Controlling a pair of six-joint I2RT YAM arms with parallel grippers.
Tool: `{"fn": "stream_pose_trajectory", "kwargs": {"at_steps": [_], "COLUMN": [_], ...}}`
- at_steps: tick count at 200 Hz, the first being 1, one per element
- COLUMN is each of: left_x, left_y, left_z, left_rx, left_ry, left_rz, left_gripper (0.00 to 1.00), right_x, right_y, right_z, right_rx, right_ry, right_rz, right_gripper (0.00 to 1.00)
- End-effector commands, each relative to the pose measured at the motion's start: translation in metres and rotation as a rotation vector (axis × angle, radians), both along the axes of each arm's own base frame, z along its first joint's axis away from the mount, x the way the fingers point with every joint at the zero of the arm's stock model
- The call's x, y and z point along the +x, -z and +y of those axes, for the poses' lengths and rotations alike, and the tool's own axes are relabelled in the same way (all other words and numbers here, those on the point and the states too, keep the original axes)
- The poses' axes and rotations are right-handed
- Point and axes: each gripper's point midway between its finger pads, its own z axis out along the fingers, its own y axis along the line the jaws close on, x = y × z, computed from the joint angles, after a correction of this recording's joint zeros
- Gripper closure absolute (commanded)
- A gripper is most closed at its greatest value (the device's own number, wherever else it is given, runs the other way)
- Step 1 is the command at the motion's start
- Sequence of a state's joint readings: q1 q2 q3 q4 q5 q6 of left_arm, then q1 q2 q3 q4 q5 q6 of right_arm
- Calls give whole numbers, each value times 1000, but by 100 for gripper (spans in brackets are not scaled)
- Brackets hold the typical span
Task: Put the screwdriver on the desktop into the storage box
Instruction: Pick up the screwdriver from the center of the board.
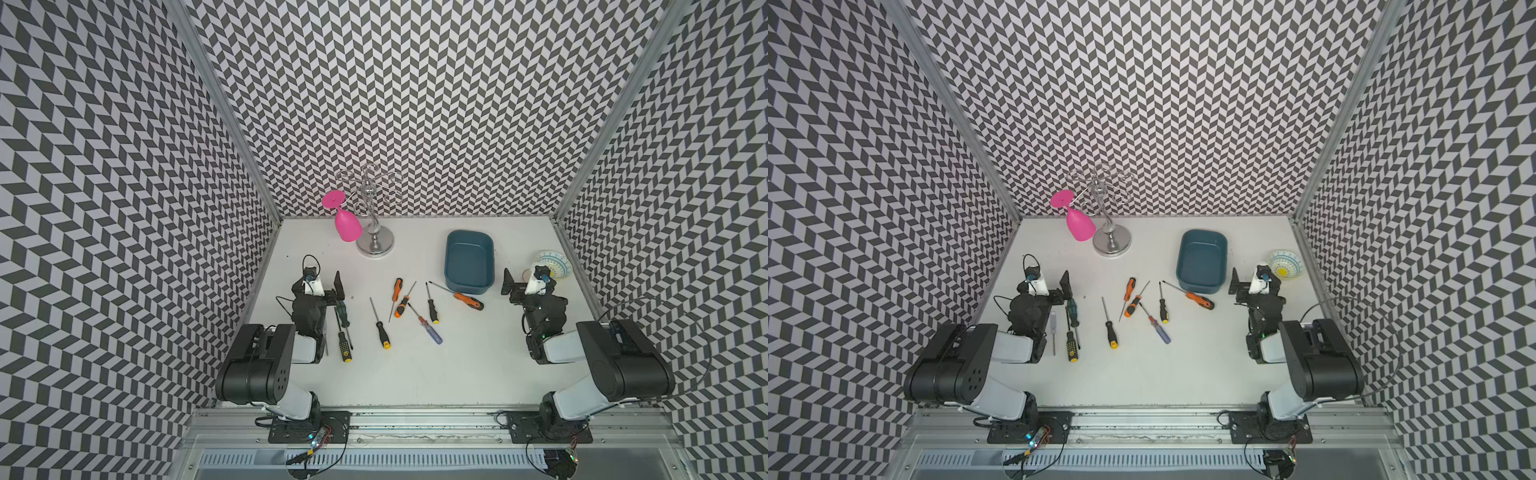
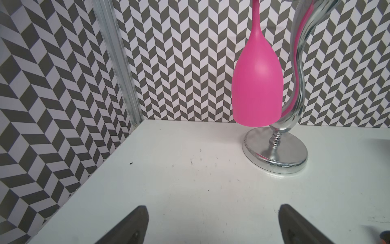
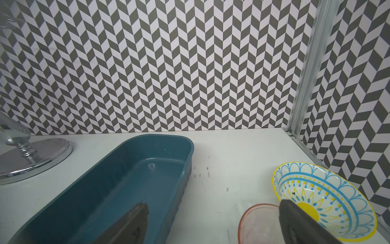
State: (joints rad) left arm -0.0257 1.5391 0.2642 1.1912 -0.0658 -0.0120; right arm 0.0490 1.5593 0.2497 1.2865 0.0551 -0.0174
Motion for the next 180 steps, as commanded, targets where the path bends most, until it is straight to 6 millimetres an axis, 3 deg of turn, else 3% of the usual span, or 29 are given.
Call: {"fn": "stream_pose_trajectory", "kwargs": {"at_steps": [1, 165, 180], "left_x": [4, 2, 16], "left_y": [-3, -4, -15], "left_z": [1, 1, 7], "left_rx": [10, 6, 4], "left_ry": [2, 6, -48], "left_rz": [-7, -12, 6], "left_gripper": [0, 0, 0], "right_x": [-1, -2, -2], "right_y": [-5, -8, -15], "right_z": [0, -1, -6], "right_rx": [2, 6, 16], "right_ry": [-3, 5, 33], "right_rz": [-29, -41, -37], "right_gripper": [1, 1, 1]}}
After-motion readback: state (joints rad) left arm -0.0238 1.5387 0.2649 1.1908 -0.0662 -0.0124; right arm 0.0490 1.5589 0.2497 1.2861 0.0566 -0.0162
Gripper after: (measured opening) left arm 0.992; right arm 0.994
